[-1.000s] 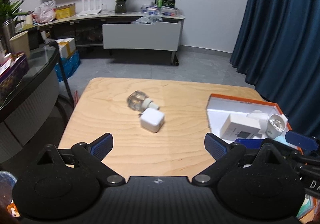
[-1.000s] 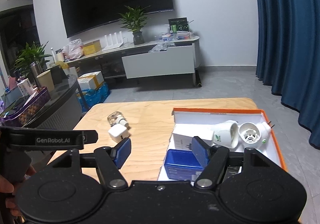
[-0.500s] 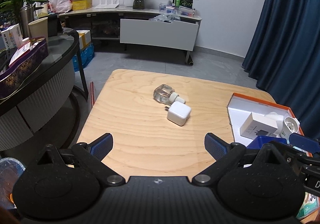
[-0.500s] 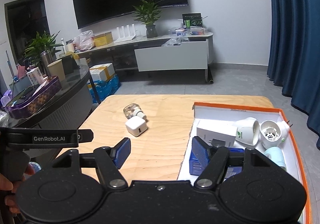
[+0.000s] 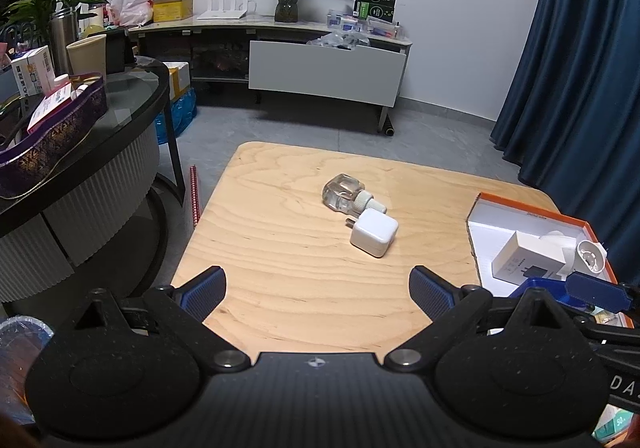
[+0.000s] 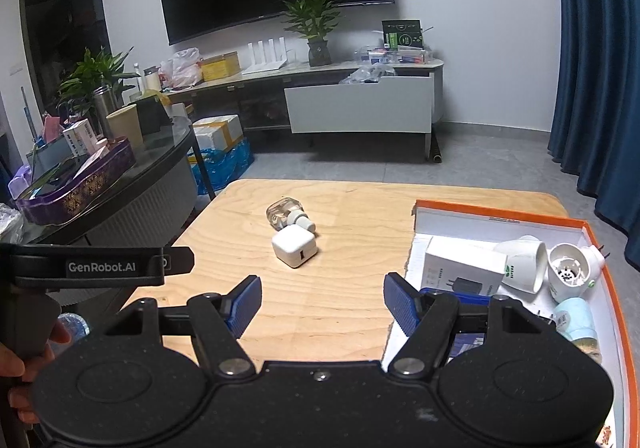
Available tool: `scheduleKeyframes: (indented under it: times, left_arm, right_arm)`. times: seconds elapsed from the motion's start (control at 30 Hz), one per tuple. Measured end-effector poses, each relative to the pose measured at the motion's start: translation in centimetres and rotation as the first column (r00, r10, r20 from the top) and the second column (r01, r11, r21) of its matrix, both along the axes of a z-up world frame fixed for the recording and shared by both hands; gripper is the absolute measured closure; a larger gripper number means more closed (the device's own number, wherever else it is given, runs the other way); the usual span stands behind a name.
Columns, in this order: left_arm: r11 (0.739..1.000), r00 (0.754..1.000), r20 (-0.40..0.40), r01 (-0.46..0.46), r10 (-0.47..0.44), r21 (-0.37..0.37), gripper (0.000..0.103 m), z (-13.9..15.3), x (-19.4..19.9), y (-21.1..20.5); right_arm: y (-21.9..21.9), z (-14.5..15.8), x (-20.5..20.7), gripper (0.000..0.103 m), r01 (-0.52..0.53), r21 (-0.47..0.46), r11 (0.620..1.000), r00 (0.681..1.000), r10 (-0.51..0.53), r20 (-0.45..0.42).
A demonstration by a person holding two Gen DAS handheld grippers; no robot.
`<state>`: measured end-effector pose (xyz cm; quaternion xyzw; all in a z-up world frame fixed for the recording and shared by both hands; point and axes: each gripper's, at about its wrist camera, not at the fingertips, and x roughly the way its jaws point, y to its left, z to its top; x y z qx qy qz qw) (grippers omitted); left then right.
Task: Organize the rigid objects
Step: 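Withdraw both grippers toward the glass plug device and white cube plug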
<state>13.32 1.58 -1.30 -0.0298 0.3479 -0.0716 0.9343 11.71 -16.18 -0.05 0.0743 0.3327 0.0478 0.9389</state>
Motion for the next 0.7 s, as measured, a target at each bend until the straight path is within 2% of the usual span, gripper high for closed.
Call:
scheduleKeyframes:
  times: [0.7]
  left_arm:
    - [1.0,1.0,-0.007,-0.023,0.023,-0.008,0.002,-0.4,1.2,1.7]
  right_arm:
    - [2.2,-0.9,2.3,0.022,-0.037,0.003,0.999,0.999,0.037,-0.03]
